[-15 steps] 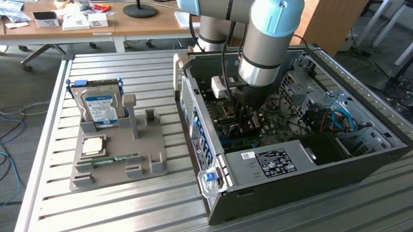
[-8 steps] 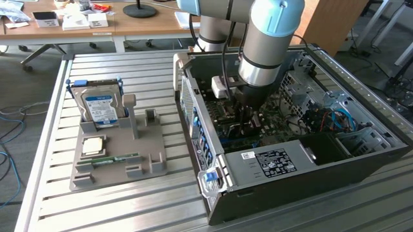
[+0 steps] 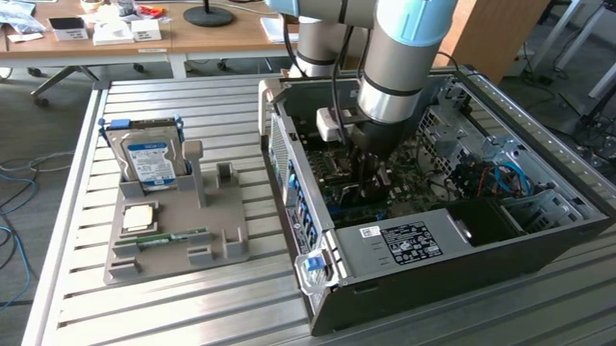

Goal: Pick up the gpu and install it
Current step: 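Insert the gpu into the slot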

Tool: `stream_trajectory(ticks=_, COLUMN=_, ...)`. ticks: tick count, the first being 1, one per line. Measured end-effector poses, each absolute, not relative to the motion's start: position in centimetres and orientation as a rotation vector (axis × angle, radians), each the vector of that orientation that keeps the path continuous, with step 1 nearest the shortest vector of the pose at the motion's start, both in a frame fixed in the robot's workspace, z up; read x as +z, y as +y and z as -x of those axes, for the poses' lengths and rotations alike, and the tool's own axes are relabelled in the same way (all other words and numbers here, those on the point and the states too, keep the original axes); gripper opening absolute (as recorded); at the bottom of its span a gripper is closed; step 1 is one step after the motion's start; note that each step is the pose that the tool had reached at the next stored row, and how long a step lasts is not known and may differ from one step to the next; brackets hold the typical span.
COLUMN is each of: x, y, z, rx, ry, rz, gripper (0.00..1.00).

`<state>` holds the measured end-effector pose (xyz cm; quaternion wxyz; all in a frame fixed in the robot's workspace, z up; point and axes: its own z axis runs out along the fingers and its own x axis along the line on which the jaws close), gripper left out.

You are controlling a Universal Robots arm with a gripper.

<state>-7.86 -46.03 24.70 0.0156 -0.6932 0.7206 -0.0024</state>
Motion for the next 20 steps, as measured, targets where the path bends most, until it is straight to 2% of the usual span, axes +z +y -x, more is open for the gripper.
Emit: stream_trajectory(ticks=20, x=26.7, y=-46.0, z=7.9, rx=-0.007, ry=2.242, rz=2.156, gripper=0.46)
